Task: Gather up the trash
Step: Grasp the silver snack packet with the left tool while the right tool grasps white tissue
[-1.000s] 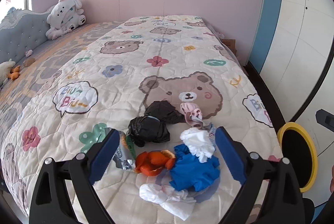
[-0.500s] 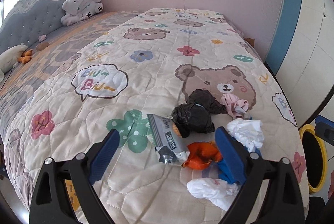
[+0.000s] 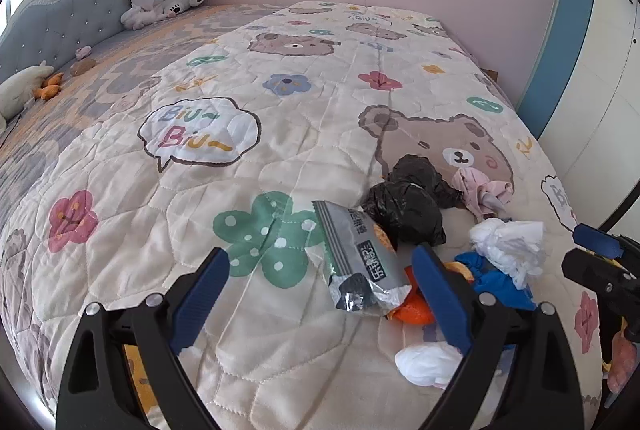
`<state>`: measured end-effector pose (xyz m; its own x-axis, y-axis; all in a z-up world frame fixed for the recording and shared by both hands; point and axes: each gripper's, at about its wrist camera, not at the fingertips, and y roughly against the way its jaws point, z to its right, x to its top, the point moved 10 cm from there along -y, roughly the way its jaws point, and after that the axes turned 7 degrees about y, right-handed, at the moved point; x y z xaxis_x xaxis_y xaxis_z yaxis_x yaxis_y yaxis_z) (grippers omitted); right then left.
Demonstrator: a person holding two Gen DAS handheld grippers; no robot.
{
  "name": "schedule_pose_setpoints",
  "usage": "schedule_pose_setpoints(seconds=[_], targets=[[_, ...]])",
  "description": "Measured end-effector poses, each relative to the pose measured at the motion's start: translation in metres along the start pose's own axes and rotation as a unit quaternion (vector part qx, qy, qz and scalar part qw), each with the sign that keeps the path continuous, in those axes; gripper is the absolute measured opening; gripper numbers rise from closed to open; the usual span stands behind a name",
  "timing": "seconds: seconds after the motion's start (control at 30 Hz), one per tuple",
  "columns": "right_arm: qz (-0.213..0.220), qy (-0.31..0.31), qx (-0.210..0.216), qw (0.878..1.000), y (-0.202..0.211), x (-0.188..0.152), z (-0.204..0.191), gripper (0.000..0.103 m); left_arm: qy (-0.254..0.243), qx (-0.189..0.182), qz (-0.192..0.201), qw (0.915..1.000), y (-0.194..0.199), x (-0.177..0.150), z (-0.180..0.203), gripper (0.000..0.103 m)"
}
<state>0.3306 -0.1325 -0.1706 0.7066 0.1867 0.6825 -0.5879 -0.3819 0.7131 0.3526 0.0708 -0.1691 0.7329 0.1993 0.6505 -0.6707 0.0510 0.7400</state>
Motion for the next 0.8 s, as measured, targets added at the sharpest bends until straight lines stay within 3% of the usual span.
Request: schedule_pose_setpoints(seconds=[0.27, 0.47, 0.53, 0.63, 0.8], targets=[[-0.016, -0.006, 0.002, 1.000, -0.030, 0.000, 0.006, 0.074, 0.014, -0.015, -0.013, 0.9997, -0.022, -0.001, -0.001, 0.089], [-0.029, -0.007, 0.001, 1.000, -0.046, -0.004, 0.010, 0.067, -0.005, -0.026, -0.017, 0.9995, -0.031, -0.002, 0.012, 0.071], [-0.032, -0.004, -0.001, 0.999, -0.050, -0.005, 0.010, 0.059, -0.008, -0.034, -0.021, 0.9992, -0.033, -0.002, 0.016, 0.058], [-0.036, -0.001, 0.001, 0.999, -0.056, -0.007, 0.010, 0.052, -0.010, -0.039, -0.025, 0.9989, -0.036, -0.004, 0.019, 0.046], [-0.029, 0.012, 0.000, 1.000, -0.056, -0.005, 0.008, 0.036, -0.007, -0.043, -0.029, 0.9986, -0.038, -0.006, 0.018, 0.037]])
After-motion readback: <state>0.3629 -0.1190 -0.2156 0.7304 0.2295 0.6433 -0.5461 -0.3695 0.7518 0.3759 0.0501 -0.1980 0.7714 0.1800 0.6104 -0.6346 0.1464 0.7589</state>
